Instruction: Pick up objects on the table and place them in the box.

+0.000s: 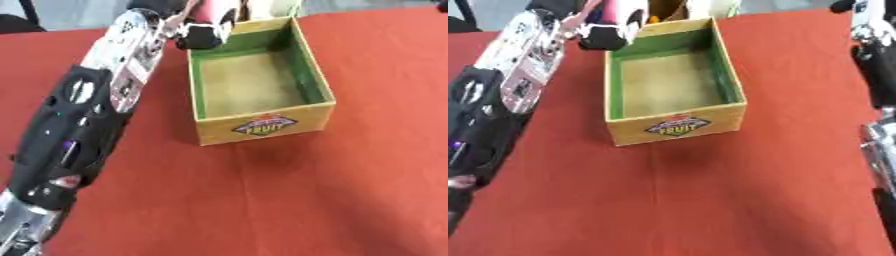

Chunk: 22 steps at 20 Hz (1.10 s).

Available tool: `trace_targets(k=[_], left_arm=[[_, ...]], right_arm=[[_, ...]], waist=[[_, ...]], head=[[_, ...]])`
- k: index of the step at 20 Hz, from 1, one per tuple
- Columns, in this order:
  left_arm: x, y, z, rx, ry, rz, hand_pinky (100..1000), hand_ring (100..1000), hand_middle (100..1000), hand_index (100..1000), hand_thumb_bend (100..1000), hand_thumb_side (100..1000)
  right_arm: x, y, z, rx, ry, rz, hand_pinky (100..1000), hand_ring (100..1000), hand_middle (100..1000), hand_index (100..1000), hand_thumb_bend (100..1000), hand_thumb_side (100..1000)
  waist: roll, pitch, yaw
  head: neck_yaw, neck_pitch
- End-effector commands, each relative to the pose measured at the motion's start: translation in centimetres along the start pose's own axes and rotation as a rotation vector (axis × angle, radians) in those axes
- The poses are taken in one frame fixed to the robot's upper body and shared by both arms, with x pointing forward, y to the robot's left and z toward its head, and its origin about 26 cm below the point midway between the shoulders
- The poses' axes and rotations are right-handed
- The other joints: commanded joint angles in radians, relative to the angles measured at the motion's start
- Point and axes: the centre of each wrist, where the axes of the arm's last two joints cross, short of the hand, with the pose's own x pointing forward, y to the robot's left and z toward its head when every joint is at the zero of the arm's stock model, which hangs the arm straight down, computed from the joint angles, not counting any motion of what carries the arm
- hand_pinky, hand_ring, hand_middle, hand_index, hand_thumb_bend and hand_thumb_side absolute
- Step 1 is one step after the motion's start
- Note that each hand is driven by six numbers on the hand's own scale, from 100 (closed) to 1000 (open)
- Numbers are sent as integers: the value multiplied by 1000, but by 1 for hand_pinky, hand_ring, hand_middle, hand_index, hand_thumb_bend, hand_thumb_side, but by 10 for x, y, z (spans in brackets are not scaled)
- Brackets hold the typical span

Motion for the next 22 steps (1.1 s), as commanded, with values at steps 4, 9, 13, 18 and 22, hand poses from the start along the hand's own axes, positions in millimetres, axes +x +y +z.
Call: trace_targets(k=[4, 9, 13, 18, 22], left_arm=[[3, -16, -7, -109, 7, -21, 405, 529, 463, 554, 100, 475], [4, -37, -12, -191, 9, -37, 459, 571, 523, 611, 100, 448], [6, -50, -13, -246, -67, -35, 519, 632, 607, 704, 100, 425], [3, -55, -12, -274, -104, -70, 592, 745, 715, 795, 100, 499], [1, -53, -13, -266, -71, -163, 658, 832, 805, 886, 355, 543]], right_arm=[[7, 0, -6, 8, -33, -11, 541, 648, 584, 785, 100, 497], [9, 2, -9, 0, -45, -27, 542, 648, 585, 785, 100, 495], [9, -1, -9, -18, -47, -16, 542, 648, 584, 785, 100, 493], [8, 0, -8, -30, -42, -17, 541, 648, 584, 785, 100, 489], [8, 1, -8, -27, -41, -23, 541, 647, 583, 784, 100, 489]], waist=[[-2, -18, -2], [0, -12, -13], [1, -5, -20], [5, -1, -21], [6, 0, -21]], head=[[7, -4], [16, -12], [7, -28], [-1, -30], [-5, -28]])
